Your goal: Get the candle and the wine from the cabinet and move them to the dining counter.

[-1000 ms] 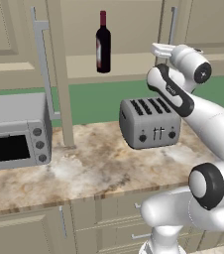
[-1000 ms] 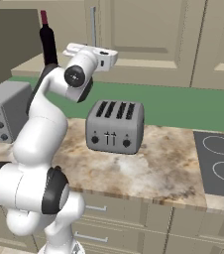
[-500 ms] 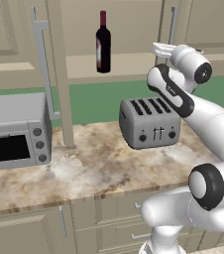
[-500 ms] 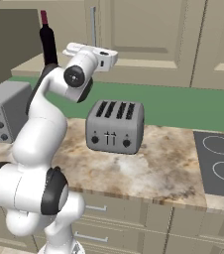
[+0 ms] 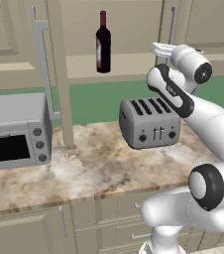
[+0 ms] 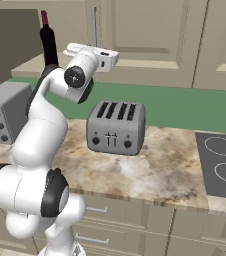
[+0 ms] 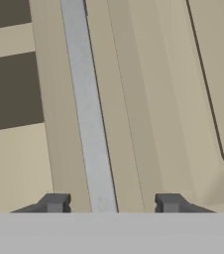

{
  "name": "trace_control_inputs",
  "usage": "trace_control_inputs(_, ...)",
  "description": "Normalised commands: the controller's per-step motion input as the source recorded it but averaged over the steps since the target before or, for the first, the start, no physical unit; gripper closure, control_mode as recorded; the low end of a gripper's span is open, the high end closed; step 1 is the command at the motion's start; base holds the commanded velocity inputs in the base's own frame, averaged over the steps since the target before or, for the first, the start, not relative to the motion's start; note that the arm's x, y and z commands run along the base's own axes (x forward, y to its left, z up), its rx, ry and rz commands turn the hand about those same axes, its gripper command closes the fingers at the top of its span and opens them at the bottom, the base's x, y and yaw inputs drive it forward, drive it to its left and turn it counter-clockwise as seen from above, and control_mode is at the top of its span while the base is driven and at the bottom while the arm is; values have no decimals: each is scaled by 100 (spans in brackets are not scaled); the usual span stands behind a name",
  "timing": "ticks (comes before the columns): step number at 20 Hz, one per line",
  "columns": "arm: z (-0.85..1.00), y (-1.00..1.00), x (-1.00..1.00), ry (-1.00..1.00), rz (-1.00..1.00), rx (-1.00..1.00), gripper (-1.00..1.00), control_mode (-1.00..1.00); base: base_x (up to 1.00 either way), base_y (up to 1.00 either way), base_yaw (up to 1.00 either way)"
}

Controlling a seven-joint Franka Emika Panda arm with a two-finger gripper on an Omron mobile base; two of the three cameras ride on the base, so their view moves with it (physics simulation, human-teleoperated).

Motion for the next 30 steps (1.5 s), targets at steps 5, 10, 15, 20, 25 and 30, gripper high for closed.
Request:
trace_control_inputs(5,0,0,0,0,0,0,100,-100,0,0,0)
trace_control_inputs(10,0,0,0,0,0,0,100,-100,0,0,0)
trace_control_inputs(15,0,0,0,0,0,0,100,-100,0,0,0)
trace_control_inputs(20,0,-24,-1,0,0,0,100,-100,0,0,0)
trace_control_inputs(25,0,-49,-7,0,3,0,100,-100,0,0,0)
trace_control_inputs(30,0,-51,-13,0,0,0,100,-100,0,0,0)
